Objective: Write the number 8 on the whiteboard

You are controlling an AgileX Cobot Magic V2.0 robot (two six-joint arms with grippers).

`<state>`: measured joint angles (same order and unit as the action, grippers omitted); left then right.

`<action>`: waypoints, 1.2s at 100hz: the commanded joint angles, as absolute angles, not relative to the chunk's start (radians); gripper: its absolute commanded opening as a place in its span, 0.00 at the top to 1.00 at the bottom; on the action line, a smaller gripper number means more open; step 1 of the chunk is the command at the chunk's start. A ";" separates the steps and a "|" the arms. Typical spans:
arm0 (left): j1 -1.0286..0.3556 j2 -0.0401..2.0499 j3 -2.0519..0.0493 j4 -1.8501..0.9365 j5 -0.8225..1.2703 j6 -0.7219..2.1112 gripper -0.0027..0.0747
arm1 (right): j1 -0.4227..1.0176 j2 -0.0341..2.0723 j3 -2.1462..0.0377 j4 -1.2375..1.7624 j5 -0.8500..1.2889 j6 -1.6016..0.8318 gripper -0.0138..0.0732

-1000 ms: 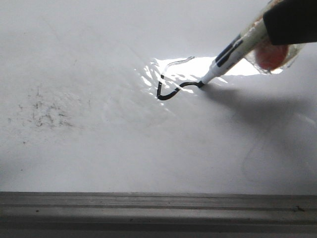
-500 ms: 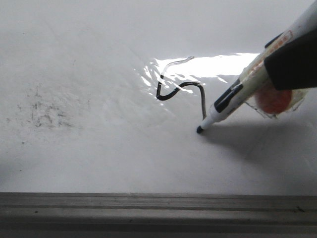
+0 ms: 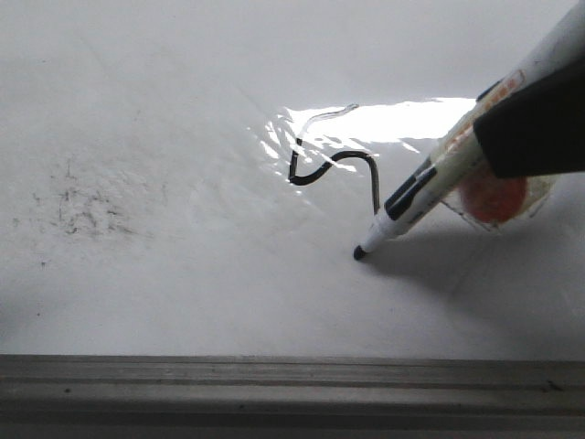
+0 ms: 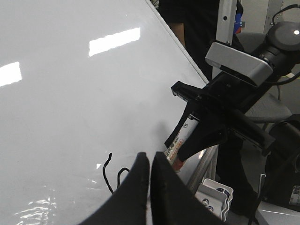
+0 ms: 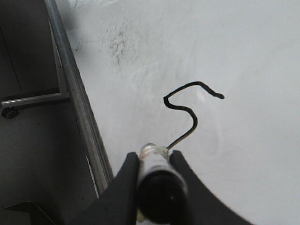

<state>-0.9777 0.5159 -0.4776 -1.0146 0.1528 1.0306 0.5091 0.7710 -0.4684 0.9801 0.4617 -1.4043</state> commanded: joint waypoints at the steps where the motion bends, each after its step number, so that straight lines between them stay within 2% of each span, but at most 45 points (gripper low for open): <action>1: -0.975 0.518 -0.507 -1.034 0.119 1.029 0.99 | 0.498 0.786 -0.489 0.965 0.384 -1.413 0.89; 71: -0.975 0.518 -0.507 -1.034 0.119 1.029 0.99 | 0.500 0.836 -0.519 0.965 0.395 -1.422 0.89; 120: -0.975 0.518 -0.507 -1.034 0.119 1.029 0.99 | 0.500 0.856 -0.552 0.965 0.303 -1.422 0.89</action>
<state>-0.9777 0.5159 -0.4776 -1.0146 0.1558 1.0306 0.5109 0.8453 -0.5219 0.9910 0.4815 -1.4003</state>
